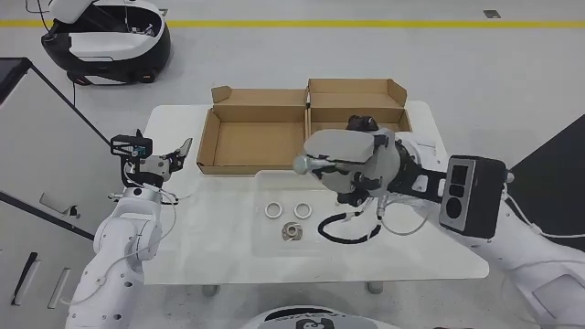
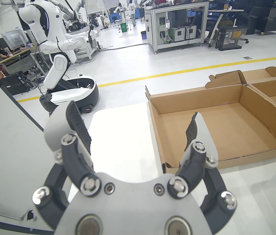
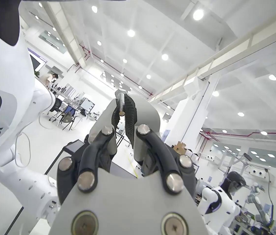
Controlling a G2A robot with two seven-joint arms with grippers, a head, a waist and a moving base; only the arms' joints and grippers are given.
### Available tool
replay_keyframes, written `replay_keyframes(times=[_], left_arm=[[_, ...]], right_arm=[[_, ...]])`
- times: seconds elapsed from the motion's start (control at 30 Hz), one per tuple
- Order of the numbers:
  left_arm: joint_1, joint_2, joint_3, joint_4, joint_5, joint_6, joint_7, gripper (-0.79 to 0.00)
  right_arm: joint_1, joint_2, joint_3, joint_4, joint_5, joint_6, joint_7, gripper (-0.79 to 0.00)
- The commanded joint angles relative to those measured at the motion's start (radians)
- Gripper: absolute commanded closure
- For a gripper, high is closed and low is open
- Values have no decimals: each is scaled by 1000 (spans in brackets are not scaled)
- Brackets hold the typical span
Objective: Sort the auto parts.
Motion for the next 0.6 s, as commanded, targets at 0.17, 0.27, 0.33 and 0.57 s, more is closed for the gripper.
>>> replay_keyframes(times=[0.17, 0.27, 0.33, 0.57], left_arm=[[0, 0, 0, 0, 0, 0, 0, -785], [0, 0, 0, 0, 0, 0, 0, -785], [0, 0, 0, 0, 0, 0, 0, -785], [0, 0, 0, 0, 0, 0, 0, -785]], right_arm=[[-39, -20, 30, -23, 29, 18, -61, 0], [-46, -28, 44, -29, 30, 5, -69, 0], [-46, -29, 46, -30, 30, 3, -71, 0], [-46, -29, 46, -30, 30, 3, -71, 0]])
